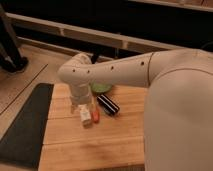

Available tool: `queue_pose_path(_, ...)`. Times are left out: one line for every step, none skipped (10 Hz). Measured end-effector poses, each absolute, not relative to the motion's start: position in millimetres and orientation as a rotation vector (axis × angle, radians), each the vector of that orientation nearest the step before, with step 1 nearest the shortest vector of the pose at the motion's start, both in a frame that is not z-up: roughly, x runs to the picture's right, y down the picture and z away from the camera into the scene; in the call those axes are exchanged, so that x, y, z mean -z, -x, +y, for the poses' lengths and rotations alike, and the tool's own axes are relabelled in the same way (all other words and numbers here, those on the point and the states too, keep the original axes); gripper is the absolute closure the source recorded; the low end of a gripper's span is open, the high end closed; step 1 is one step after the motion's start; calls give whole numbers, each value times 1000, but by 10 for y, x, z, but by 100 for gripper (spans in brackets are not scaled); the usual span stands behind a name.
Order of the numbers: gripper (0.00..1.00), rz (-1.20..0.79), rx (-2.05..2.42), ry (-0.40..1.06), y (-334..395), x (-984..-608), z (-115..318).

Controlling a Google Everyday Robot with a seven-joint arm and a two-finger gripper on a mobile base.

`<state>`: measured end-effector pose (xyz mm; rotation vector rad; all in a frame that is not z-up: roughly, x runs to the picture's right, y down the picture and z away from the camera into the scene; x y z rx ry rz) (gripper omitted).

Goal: Drag the ceramic bowl in a circle

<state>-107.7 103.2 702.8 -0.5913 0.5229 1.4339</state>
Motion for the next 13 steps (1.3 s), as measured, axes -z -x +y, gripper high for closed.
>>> queue_pose_path(35, 523, -1434, 591, 1077, -7028, 1031)
queue_pose_path(35, 523, -1434, 591, 1077, -7028, 1031)
queue_pose_path(35, 523, -1434, 591, 1077, -7028, 1031)
queue_pose_path(35, 523, -1434, 591, 1076, -7029, 1031)
queue_pose_path(35, 523, -1434, 591, 1076, -7028, 1031)
queue_pose_path(35, 523, -1434, 591, 1076, -7029, 1031)
queue_pose_path(35, 523, -1434, 591, 1076, -7029, 1031)
queue_pose_path(35, 523, -1434, 591, 1076, -7028, 1031)
queue_pose_path(35, 523, -1434, 591, 1076, -7028, 1031)
queue_pose_path(35, 523, -1434, 591, 1076, -7028, 1031)
queue_pose_path(35, 522, -1432, 588, 1076, -7026, 1024)
queue_pose_path(35, 514, -1425, 580, 1072, -7035, 994)
queue_pose_path(35, 483, -1406, 554, 1031, -7078, 875)
